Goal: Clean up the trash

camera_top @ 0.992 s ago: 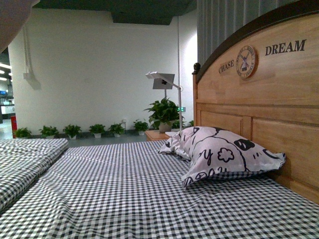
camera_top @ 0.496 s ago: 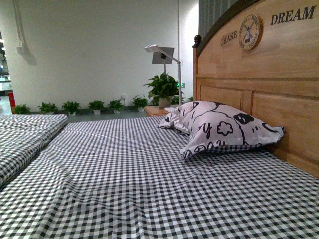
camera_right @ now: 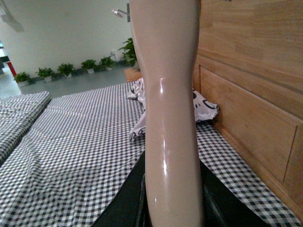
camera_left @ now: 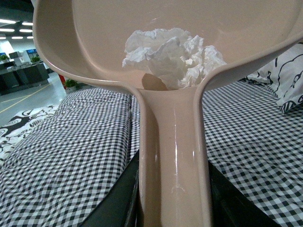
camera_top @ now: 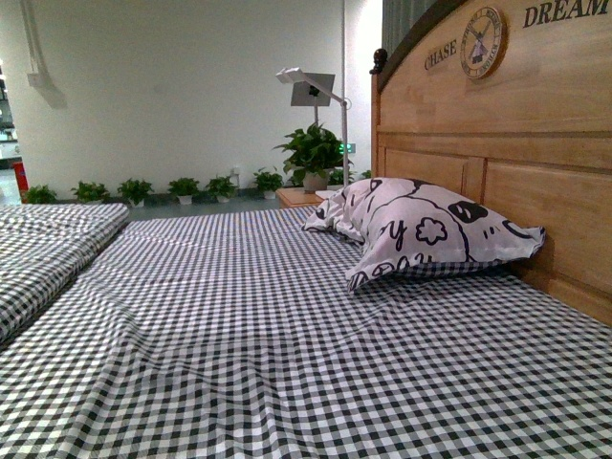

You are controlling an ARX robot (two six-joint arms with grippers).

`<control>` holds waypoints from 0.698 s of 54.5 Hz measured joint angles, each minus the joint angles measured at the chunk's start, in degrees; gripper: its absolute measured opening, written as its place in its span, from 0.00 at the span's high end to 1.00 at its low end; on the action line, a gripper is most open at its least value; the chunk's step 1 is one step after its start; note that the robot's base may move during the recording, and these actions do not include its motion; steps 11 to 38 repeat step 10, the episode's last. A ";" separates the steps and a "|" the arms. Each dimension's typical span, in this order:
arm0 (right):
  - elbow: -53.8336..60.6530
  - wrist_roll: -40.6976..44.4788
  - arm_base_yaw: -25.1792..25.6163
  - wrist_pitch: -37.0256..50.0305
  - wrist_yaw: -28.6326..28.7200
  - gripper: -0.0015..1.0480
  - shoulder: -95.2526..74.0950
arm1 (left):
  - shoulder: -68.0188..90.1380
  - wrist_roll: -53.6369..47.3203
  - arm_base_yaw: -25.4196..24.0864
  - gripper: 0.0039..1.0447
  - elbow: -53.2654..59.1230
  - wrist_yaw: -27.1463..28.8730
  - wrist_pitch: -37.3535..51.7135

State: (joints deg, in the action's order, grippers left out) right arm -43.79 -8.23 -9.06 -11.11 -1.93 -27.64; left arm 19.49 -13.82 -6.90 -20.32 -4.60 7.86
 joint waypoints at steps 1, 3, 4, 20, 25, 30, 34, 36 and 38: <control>0.00 0.00 0.00 0.00 0.00 0.81 0.00 | 0.00 0.02 0.00 0.74 0.00 0.00 0.00; 0.00 0.00 0.00 0.00 0.00 0.81 0.00 | 0.00 0.00 0.00 0.74 0.00 0.00 0.00; 0.00 0.00 0.00 0.00 0.00 0.81 0.00 | 0.00 0.00 0.00 0.74 0.00 0.00 0.00; 0.00 0.00 0.00 0.00 0.00 0.81 0.00 | 0.00 0.00 0.00 0.74 0.00 0.00 0.00; 0.00 0.00 0.00 0.00 0.00 0.81 0.00 | 0.00 0.00 0.00 0.74 0.00 0.00 0.00; 0.00 0.00 0.00 0.00 0.00 0.81 0.00 | 0.00 0.00 0.00 0.74 0.00 0.00 0.00; 0.00 0.00 0.00 0.00 0.00 0.81 0.00 | 0.00 0.00 0.00 0.74 0.00 0.00 0.00; 0.00 0.00 0.00 0.00 0.00 0.81 0.00 | 0.00 0.00 0.00 0.74 0.00 0.00 0.00; 0.00 0.00 0.00 0.00 0.00 0.81 0.00 | 0.00 0.00 0.00 0.74 0.00 0.00 0.00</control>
